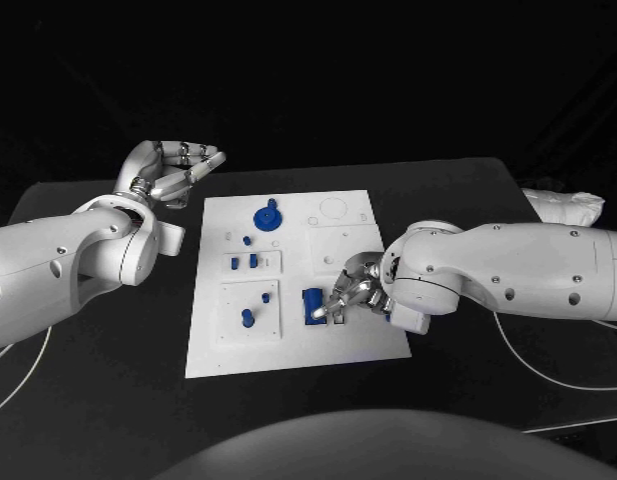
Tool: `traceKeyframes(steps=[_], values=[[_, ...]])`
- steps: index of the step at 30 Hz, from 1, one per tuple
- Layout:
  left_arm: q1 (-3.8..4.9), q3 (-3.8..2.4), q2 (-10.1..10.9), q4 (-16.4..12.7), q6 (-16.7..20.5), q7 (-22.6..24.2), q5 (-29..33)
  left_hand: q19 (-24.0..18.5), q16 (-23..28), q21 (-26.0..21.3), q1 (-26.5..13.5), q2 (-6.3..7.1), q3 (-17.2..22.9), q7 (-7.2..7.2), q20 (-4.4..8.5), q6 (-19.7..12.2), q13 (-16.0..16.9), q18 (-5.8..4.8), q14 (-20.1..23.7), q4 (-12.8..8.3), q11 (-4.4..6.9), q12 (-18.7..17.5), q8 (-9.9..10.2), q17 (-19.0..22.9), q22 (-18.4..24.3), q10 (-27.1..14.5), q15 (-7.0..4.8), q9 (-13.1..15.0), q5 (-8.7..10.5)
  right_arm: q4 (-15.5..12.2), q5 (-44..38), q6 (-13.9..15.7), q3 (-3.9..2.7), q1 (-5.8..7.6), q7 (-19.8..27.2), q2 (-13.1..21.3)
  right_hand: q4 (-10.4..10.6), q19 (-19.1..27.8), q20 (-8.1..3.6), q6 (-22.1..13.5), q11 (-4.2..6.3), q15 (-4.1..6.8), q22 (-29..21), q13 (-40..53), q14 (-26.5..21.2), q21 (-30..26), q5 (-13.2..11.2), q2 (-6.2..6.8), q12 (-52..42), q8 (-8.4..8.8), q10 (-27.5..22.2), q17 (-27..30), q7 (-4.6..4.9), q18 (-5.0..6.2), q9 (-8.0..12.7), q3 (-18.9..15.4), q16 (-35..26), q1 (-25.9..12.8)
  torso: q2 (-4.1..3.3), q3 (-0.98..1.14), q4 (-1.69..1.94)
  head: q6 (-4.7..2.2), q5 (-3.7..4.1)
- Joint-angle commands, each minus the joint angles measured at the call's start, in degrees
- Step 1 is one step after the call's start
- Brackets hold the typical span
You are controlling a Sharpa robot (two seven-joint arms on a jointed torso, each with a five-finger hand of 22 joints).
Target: Assemble the parts on the task board
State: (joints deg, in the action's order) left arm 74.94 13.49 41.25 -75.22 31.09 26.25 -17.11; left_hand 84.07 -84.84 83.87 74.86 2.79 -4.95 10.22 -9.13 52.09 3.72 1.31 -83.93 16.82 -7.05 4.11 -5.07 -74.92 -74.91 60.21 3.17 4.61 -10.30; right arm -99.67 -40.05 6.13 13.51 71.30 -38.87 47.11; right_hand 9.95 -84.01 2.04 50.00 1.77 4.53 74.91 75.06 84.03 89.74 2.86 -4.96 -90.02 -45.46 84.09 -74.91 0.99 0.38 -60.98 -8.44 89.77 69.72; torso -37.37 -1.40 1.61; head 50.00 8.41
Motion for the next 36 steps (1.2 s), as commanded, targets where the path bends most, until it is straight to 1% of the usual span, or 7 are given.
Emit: traceKeyframes(steps=[1,16,20,23,26,30,36], values=[[0.03,-0.04,-0.1,-0.2,-0.7,0.3,0.0,0.6,0.3,0.0,-0.1,-0.58,-0.3,0.02,-0.01,0.2,0.0,0.34,-1.4,0.0,0.02,-0.1,0.2,-4.4,-12.9,-0.1,-0.11,0.0,-0.27,0.0,-1.4,-0.3,0.02,-0.07,-0.3,0.0,-0.4,-6.0,-0.32,0.4,0.52,0.31,15.1,14.9,6.0,0.3,0.0,-0.01,0.0,-0.29,5.9,-15.1,0.03,-0.38,-0.1,0.2,0.2,0.6,-0.02,-0.02,-0.01,0.00,0.02],[0.03,-0.04,0.0,-0.1,-0.8,0.2,0.0,0.6,0.3,0.0,-0.1,-0.63,-0.4,0.01,0.00,0.3,0.0,0.34,-1.4,0.0,0.02,-0.1,0.2,-4.4,-12.9,-0.1,-0.11,0.0,-0.29,-4.4,-0.5,6.8,0.00,1.83,4.1,4.8,0.3,-6.0,-0.37,-0.8,0.34,0.31,15.1,14.9,6.0,0.3,0.2,-0.24,0.0,1.37,5.9,-15.1,0.34,-0.38,0.1,-0.4,0.2,-0.3,0.02,-0.03,0.00,0.00,0.37],[0.03,-0.04,-0.2,0.1,-0.9,0.2,0.0,0.6,0.3,0.0,-0.1,-0.63,-0.4,0.01,0.00,0.3,0.0,0.34,-1.4,0.0,0.02,-0.1,0.2,-4.4,-12.9,-0.1,-0.11,0.0,-0.29,-6.7,-0.8,6.8,0.00,3.62,3.8,8.5,0.6,-6.0,0.21,-3.1,-0.84,-0.48,15.1,14.9,6.0,0.3,0.6,-0.51,0.0,7.13,5.9,-15.1,1.77,-0.38,3.5,-0.6,0.2,-0.3,0.12,-0.15,0.02,0.00,0.93],[0.03,-0.04,-0.4,0.3,-0.9,0.1,0.0,0.6,0.3,0.0,-0.1,-0.63,-0.4,0.01,0.00,0.3,0.0,0.34,-1.4,0.0,0.02,-0.1,0.2,-4.4,-12.9,-0.1,-0.11,0.0,-0.29,-8.3,-3.2,5.8,0.02,4.60,2.4,11.7,0.7,-6.0,1.62,-4.4,-3.01,-2.36,15.1,14.9,6.0,0.3,1.9,-0.62,0.0,16.07,5.9,-15.1,4.21,-0.38,10.9,-0.8,0.2,-0.2,0.11,-0.07,-0.10,0.00,1.67],[0.03,-0.04,-0.5,0.4,-0.9,0.1,0.0,0.6,0.3,0.0,-0.1,-0.63,-0.4,0.01,0.00,0.3,0.0,0.34,-1.4,0.0,0.02,-0.1,0.2,-4.4,-12.9,-0.1,-0.11,0.0,-0.29,-9.3,-6.4,4.6,0.03,4.82,0.8,14.0,0.6,-6.0,3.06,-3.6,-4.51,-3.69,15.1,14.9,6.0,0.3,2.3,-0.61,0.0,21.88,5.9,-15.1,5.76,-0.38,17.0,-0.8,0.2,0.0,0.10,-0.08,-0.14,0.00,2.25],[0.03,-0.03,-0.7,0.5,-1.0,0.1,0.0,0.6,0.3,0.0,-0.1,-0.63,-0.4,0.01,0.00,0.3,0.0,0.34,-1.4,0.0,0.02,-0.1,0.2,-4.4,-12.9,-0.1,-0.11,0.0,-0.29,-10.2,-10.4,2.7,0.04,4.71,-1.5,16.5,0.1,-6.0,4.24,-2.7,-5.55,-4.56,15.1,14.9,6.0,0.3,4.1,-0.13,0.0,26.61,5.9,-15.1,6.76,-0.38,22.6,-0.8,0.2,0.1,0.08,0.03,-0.12,0.00,3.04],[0.03,-0.03,-0.9,0.7,-1.1,0.1,0.0,0.6,0.3,0.0,-0.1,-0.63,-0.4,0.01,0.00,0.3,0.0,0.34,-1.4,0.0,0.02,-0.1,0.2,-4.4,-12.9,-0.1,-0.11,0.0,-0.29,-11.0,-16.4,0.1,0.04,3.71,-4.0,18.8,-0.2,-6.0,4.70,-1.6,-5.86,-5.06,15.1,14.9,6.0,0.3,5.5,-0.32,0.0,28.85,5.9,-15.1,7.08,-0.38,25.8,-0.2,0.2,-0.3,0.05,0.04,-0.06,0.00,3.85]])
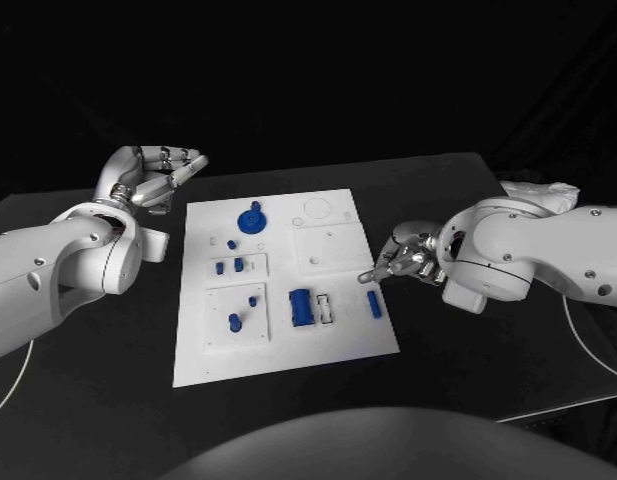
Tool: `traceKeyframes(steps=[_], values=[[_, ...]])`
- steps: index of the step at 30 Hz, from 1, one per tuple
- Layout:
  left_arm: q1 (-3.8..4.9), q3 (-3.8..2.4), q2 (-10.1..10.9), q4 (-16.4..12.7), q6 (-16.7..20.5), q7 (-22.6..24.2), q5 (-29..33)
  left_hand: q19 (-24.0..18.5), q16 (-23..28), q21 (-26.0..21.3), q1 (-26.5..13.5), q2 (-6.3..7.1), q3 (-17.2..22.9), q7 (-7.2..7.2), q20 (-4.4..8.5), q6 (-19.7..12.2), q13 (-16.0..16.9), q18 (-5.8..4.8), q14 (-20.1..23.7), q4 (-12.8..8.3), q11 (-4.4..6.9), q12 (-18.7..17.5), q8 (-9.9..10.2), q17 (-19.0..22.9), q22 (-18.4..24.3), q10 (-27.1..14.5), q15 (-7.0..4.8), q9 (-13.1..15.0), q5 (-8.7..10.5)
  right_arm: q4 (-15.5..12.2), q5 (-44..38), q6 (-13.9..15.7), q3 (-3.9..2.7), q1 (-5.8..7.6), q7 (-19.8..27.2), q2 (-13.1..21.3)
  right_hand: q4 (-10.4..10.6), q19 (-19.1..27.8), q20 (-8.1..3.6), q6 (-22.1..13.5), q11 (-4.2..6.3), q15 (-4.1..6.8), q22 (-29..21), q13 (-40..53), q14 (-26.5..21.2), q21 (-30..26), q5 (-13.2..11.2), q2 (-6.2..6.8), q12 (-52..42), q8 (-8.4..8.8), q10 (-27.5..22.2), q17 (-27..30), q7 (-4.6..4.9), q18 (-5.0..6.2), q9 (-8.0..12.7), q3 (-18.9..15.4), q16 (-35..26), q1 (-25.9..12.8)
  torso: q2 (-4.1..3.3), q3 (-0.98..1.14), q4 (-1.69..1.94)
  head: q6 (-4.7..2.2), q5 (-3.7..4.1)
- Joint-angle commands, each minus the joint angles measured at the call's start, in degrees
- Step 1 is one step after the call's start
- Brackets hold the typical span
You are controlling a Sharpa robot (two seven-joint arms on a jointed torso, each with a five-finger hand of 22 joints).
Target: Assemble the parts on the task board
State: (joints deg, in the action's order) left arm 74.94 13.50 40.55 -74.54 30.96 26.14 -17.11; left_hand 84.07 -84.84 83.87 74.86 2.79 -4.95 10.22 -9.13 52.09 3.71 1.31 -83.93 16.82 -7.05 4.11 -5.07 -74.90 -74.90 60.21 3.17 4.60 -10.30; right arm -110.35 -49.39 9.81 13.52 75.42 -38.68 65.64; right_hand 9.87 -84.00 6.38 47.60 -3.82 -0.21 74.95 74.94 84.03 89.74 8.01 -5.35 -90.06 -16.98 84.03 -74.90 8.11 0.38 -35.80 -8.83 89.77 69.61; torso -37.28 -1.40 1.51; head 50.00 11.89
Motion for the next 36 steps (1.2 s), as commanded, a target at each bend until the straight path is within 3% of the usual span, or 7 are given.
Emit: traceKeyframes(steps=[1,10,22,31,36], values=[[0.03,-0.04,-0.2,0.0,-0.9,0.3,0.0,0.6,0.3,0.0,-0.1,-0.63,-0.4,0.01,0.00,0.3,0.0,0.34,-1.4,0.0,0.02,-0.1,0.2,-4.4,-12.9,-0.1,-0.11,0.0,-0.29,-0.3,-7.7,-3.8,0.03,-0.59,-4.4,0.4,0.0,-6.0,0.39,1.1,-0.25,-0.33,15.1,15.1,6.0,0.3,0.5,-0.01,0.1,0.41,6.0,-15.1,-0.08,-0.38,0.8,0.3,0.2,-0.4,-0.05,0.05,0.04,0.00,0.36],[0.03,-0.03,-0.2,0.0,-1.0,0.3,0.0,0.6,0.3,0.0,-0.1,-0.63,-0.4,0.01,0.00,0.3,0.0,0.34,-1.4,0.0,0.02,-0.1,0.2,-4.4,-12.9,-0.1,-0.11,0.0,-0.29,0.3,-12.8,-6.3,0.04,-2.54,-5.8,0.0,0.3,-6.0,0.16,4.6,0.44,0.14,15.1,15.1,6.0,0.3,2.2,-0.45,0.1,0.20,6.0,-15.1,-0.95,-0.38,2.1,0.8,0.2,-1.7,-0.09,0.00,0.11,0.00,0.44],[0.03,-0.03,0.0,-0.2,-1.0,0.3,0.0,0.6,0.3,0.0,-0.1,-0.63,-0.4,0.01,0.00,0.3,0.0,0.34,-1.4,0.0,0.02,-0.1,0.2,-4.4,-12.9,-0.1,-0.11,0.0,-0.29,1.6,-14.0,-7.2,0.04,-3.64,-6.2,-1.7,-0.7,-6.0,-0.35,5.7,1.00,0.69,15.1,15.1,6.0,0.3,3.8,-0.27,0.1,0.16,6.0,-15.1,-1.52,-0.38,2.4,1.9,0.2,-1.1,-0.03,0.00,0.01,0.00,0.17],[0.03,-0.03,0.0,-0.3,-1.0,0.3,0.0,0.6,0.3,0.0,-0.1,-0.63,-0.4,0.01,0.00,0.3,0.0,0.34,-1.4,0.0,0.02,-0.1,0.2,-4.4,-12.9,-0.1,-0.11,0.0,-0.29,2.9,-14.1,-7.9,0.04,-4.02,-6.8,-3.0,-2.6,-6.0,-0.71,5.8,1.22,0.97,15.1,15.1,6.0,0.3,8.8,0.74,0.1,0.52,6.0,-15.1,-1.69,-0.38,2.6,3.7,0.2,-0.1,-0.04,0.00,0.10,0.00,0.15],[0.03,-0.03,0.2,-0.4,-1.0,0.3,0.0,0.6,0.3,0.0,-0.1,-0.63,-0.4,0.01,0.00,0.3,0.0,0.34,-1.4,0.0,0.02,-0.1,0.2,-4.4,-12.9,-0.1,-0.11,0.0,-0.29,3.8,-14.7,-7.7,0.04,-4.98,-7.0,-4.1,-2.6,-6.0,-0.73,5.9,1.24,0.99,15.1,15.1,6.0,0.3,9.3,0.90,0.1,0.46,6.0,-15.1,-1.70,-0.38,2.6,3.8,0.2,-0.4,-0.04,0.01,0.05,0.00,0.04]])
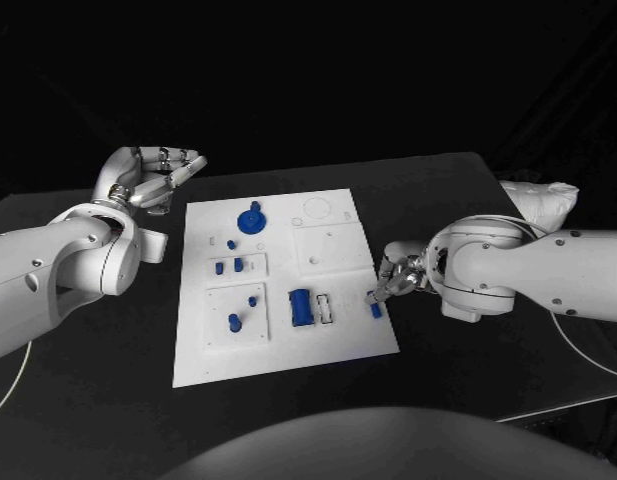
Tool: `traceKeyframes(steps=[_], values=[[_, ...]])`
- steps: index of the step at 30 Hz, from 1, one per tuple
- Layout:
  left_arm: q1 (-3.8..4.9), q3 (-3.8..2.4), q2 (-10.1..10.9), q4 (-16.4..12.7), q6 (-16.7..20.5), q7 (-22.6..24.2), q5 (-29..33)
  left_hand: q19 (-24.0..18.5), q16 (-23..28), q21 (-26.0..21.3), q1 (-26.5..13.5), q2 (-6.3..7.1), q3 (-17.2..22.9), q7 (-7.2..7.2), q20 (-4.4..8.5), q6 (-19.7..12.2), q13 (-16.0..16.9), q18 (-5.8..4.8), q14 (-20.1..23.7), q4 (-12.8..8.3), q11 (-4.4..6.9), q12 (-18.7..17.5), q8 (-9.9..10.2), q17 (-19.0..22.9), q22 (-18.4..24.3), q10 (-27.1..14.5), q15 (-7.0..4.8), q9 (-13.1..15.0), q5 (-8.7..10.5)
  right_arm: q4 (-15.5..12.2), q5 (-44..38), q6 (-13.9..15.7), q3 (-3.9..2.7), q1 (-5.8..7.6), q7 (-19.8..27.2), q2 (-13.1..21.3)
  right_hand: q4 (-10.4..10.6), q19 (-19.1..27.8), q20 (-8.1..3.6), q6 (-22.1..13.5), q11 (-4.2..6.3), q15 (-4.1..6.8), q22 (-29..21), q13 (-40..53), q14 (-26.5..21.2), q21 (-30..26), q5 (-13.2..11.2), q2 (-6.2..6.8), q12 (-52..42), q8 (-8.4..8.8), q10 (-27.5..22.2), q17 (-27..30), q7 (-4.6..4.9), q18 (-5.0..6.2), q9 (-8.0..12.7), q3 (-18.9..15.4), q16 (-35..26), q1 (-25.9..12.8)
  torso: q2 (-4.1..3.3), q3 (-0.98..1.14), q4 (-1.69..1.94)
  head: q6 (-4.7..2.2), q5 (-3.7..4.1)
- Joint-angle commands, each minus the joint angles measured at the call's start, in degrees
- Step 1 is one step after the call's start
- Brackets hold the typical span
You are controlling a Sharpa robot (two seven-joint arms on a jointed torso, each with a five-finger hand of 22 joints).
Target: Assemble the parts on the task board
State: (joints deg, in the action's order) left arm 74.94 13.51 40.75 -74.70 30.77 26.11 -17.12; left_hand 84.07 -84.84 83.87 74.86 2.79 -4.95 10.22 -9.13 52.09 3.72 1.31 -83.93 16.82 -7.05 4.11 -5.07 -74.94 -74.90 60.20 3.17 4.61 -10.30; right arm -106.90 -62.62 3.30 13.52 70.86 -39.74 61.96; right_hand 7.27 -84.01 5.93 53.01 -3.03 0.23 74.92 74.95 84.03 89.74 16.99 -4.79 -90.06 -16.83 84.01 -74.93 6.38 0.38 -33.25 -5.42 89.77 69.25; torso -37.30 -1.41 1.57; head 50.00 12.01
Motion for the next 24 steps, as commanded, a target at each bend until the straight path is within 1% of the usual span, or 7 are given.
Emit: traceKeyframes(steps=[1,3,8,17,24], values=[[0.03,-0.04,0.0,-0.2,-0.8,0.3,0.0,0.6,0.3,0.0,-0.1,-0.63,-0.4,0.01,0.00,0.3,0.0,0.34,-1.4,0.0,0.02,-0.1,0.2,-4.4,-12.9,-0.1,-0.11,0.0,-0.29,0.4,-1.6,-1.2,0.04,-0.57,-6.0,-0.5,0.0,-6.0,-0.28,0.5,0.45,0.55,15.1,15.1,6.0,0.3,0.4,0.35,0.1,0.30,6.0,-15.1,0.02,-0.38,0.0,0.4,0.2,0.0,-0.01,0.04,-0.02,0.00,-0.14],[0.03,-0.04,0.0,-0.3,-0.8,0.3,0.0,0.6,0.3,0.0,-0.1,-0.63,-0.4,0.01,0.00,0.3,0.0,0.34,-1.4,0.0,0.02,-0.1,0.2,-4.4,-12.9,-0.1,-0.11,0.0,-0.29,0.7,-1.8,-1.3,0.04,-0.85,-6.1,-0.8,0.0,-6.0,-0.28,0.5,0.45,0.55,15.1,15.1,6.0,0.3,0.4,0.36,0.1,0.28,6.0,-15.1,0.01,-0.38,0.0,0.5,0.2,-0.1,-0.04,0.05,0.05,0.00,-0.11],[0.03,-0.04,0.1,-0.3,-0.8,0.3,0.0,0.6,0.3,0.0,-0.1,-0.63,-0.4,0.01,0.00,0.3,0.0,0.34,-1.4,0.0,0.02,-0.1,0.2,-4.4,-12.9,-0.1,-0.11,0.0,-0.29,1.2,-2.2,-1.7,0.04,-1.25,-6.4,-1.3,0.0,-6.0,-0.29,0.6,0.48,0.55,15.1,15.1,6.0,0.3,0.6,0.38,0.1,0.22,6.0,-15.1,-0.03,-0.38,-0.1,0.6,0.2,-0.1,-0.02,0.02,-0.02,0.00,-0.16],[0.03,-0.04,0.1,-0.3,-0.8,0.3,0.0,0.6,0.3,0.0,-0.1,-0.63,-0.4,0.01,0.00,0.3,0.0,0.34,-1.4,0.0,0.02,-0.1,0.2,-4.4,-12.9,-0.1,-0.11,0.0,-0.29,2.0,-2.5,-2.7,0.04,-1.42,-6.6,-1.9,-0.1,-6.0,-0.29,0.6,0.53,0.55,15.1,15.1,6.0,0.3,0.5,0.37,0.1,0.17,6.0,-15.1,-0.08,-0.38,-0.1,0.7,0.2,0.0,0.01,0.00,-0.07,0.00,-0.07],[0.03,-0.04,0.1,-0.3,-0.8,0.3,0.0,0.6,0.3,0.0,-0.1,-0.63,-0.4,0.01,0.00,0.3,0.0,0.34,-1.4,0.0,0.02,-0.1,0.2,-4.4,-12.9,-0.1,-0.11,0.0,-0.29,2.9,-3.6,-4.0,0.04,-1.53,-6.9,-2.6,-0.8,-6.0,-0.35,0.6,0.68,0.63,15.1,15.1,6.0,0.3,0.2,0.32,0.1,-0.04,6.0,-15.1,-0.25,-0.38,-0.4,1.6,0.2,0.5,0.02,0.01,0.02,0.00,0.00]])
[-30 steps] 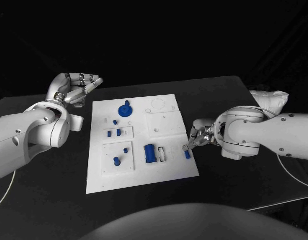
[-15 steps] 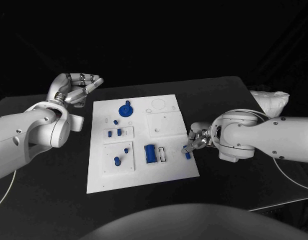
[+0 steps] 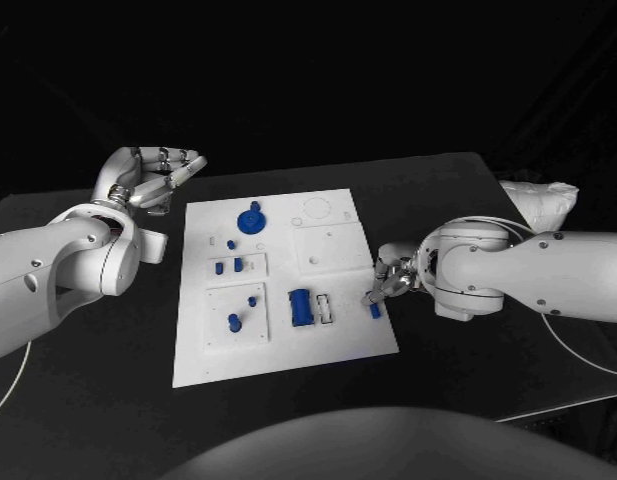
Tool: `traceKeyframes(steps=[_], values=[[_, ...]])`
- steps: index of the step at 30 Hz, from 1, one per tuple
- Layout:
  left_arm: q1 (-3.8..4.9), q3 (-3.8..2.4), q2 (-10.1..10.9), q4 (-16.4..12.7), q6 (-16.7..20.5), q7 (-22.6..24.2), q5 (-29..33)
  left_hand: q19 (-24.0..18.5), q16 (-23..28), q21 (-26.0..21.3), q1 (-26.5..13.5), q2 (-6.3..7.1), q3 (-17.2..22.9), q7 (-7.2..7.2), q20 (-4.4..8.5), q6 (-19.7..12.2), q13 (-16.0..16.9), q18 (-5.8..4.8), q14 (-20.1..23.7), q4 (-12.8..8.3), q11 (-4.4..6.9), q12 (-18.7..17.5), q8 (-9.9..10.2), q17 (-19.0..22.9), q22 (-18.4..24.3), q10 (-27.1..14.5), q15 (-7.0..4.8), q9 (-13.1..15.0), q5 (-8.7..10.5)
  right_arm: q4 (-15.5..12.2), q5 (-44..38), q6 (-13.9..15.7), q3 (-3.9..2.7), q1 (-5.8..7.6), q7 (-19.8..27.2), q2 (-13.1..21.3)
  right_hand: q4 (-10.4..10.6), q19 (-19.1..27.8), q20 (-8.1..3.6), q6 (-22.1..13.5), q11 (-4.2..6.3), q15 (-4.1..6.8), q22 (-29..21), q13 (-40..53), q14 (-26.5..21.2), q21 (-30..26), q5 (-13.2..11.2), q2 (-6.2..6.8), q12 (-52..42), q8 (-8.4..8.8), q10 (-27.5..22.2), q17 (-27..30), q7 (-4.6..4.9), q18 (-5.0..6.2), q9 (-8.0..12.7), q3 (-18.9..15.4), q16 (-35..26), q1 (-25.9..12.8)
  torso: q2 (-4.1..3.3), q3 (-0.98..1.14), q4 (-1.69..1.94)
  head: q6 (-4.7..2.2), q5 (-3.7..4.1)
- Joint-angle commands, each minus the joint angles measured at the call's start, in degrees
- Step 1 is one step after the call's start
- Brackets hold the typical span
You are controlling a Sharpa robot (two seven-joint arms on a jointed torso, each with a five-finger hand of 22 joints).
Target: Assemble the parts on the task board
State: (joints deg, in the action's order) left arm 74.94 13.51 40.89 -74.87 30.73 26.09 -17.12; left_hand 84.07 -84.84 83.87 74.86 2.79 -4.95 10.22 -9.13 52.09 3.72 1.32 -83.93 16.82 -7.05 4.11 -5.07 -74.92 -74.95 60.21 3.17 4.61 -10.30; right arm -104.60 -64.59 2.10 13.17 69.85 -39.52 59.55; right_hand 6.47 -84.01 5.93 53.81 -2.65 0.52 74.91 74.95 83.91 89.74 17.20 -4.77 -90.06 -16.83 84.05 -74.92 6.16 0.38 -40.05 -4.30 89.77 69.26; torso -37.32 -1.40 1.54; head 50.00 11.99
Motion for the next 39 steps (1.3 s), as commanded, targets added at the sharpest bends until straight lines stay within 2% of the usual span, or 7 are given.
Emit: traceKeyframes(steps=[1,10,14,22,29,34,39], values=[[0.03,-0.04,-0.1,-0.1,-0.8,0.3,0.0,0.6,0.3,0.0,-0.1,-0.63,-0.4,0.01,0.00,0.3,0.0,0.33,-1.4,0.0,0.02,-0.1,0.2,-4.4,-12.8,-0.1,-0.11,0.0,-0.29,0.7,-1.7,-2.9,0.38,-0.53,-7.1,-0.2,0.0,-6.0,-0.36,-0.2,0.31,0.34,15.1,15.0,6.1,0.3,0.0,0.31,0.1,-0.03,5.9,-15.1,-0.02,-0.38,6.3,0.5,0.2,0.5,0.04,0.00,0.05,0.00,0.03],[0.03,-0.04,0.0,-0.1,-0.8,0.3,0.0,0.6,0.3,0.0,-0.1,-0.63,-0.4,0.01,0.00,0.3,0.0,0.33,-1.4,0.0,0.02,-0.1,0.2,-4.4,-12.8,-0.1,-0.11,0.0,-0.29,1.3,-2.5,-4.4,0.38,-0.67,-7.4,-0.7,-0.2,-6.0,-0.39,-0.1,0.37,0.37,15.1,15.0,6.1,0.3,-0.4,0.40,0.1,-0.17,5.9,-15.1,-0.09,-0.38,6.2,0.7,0.2,0.5,0.04,-0.06,0.01,0.00,-0.06],[0.03,-0.04,0.0,-0.1,-0.8,0.3,0.0,0.6,0.3,0.0,-0.1,-0.63,-0.4,0.01,0.00,0.3,0.0,0.33,-1.4,0.0,0.02,-0.1,0.2,-4.4,-12.8,-0.1,-0.11,0.0,-0.29,1.4,-2.7,-4.8,0.38,-0.73,-7.4,-0.8,-0.3,-6.0,-0.41,0.1,0.43,0.40,15.1,15.0,6.1,0.3,-0.6,0.42,0.1,-0.27,5.9,-15.1,-0.17,-0.38,6.1,0.9,0.2,0.5,-0.01,0.00,0.03,0.00,-0.07],[0.03,-0.04,0.0,-0.1,-0.8,0.3,0.0,0.6,0.3,0.0,-0.1,-0.63,-0.4,0.01,0.00,0.3,0.0,0.33,-1.4,0.0,0.02,-0.1,0.2,-4.4,-12.8,-0.1,-0.11,0.0,-0.29,1.3,-2.9,-4.7,0.38,-0.79,-7.4,-0.9,-3.0,-6.0,-0.78,0.3,0.78,0.82,15.1,15.0,6.1,0.3,0.5,0.43,0.1,-0.04,5.9,-15.1,-0.56,-0.38,6.1,3.9,0.2,3.3,-0.03,0.02,0.05,0.00,-0.07],[0.03,-0.04,0.1,-0.1,-0.8,0.3,0.0,0.6,0.3,0.0,-0.1,-0.63,-0.4,0.01,0.00,0.3,0.0,0.33,-1.4,0.0,0.02,-0.1,0.2,-4.4,-12.8,-0.1,-0.11,0.0,-0.29,1.2,-2.1,-2.5,0.38,-0.84,-6.8,-0.8,-7.1,-6.0,-1.02,1.9,0.87,0.87,15.1,15.0,6.1,0.3,2.9,0.43,0.1,1.84,5.9,-15.1,-0.58,-0.38,7.8,9.6,0.2,6.6,0.03,0.01,0.01,0.00,-0.15],[0.03,-0.04,0.2,-0.2,-0.7,0.3,0.0,0.6,0.3,0.0,-0.1,-0.63,-0.4,0.01,0.00,0.3,0.0,0.33,-1.4,0.0,0.02,-0.1,0.2,-4.4,-12.8,-0.1,-0.11,0.0,-0.29,1.0,-0.4,0.1,0.38,-0.87,-5.7,-0.6,-8.7,-6.0,-0.77,3.5,0.74,0.59,15.1,15.0,6.1,0.3,2.9,1.09,0.1,3.97,5.9,-15.1,-0.39,-0.38,9.9,12.5,0.2,6.5,0.00,0.02,0.02,0.00,-0.23],[0.03,-0.04,0.4,-0.3,-0.7,0.3,0.0,0.6,0.3,0.0,-0.1,-0.63,-0.4,0.01,0.00,0.3,0.0,0.33,-1.4,0.0,0.02,-0.1,0.2,-4.4,-12.8,-0.1,-0.11,0.0,-0.29,0.7,2.7,3.3,0.38,-0.89,-4.0,-0.1,-9.7,-6.0,-0.65,5.1,0.73,0.54,15.1,15.0,6.1,0.3,3.2,1.40,0.1,5.12,5.9,-15.1,-0.48,-0.38,11.2,14.4,0.2,6.3,-0.04,0.01,0.02,0.00,-0.35]])
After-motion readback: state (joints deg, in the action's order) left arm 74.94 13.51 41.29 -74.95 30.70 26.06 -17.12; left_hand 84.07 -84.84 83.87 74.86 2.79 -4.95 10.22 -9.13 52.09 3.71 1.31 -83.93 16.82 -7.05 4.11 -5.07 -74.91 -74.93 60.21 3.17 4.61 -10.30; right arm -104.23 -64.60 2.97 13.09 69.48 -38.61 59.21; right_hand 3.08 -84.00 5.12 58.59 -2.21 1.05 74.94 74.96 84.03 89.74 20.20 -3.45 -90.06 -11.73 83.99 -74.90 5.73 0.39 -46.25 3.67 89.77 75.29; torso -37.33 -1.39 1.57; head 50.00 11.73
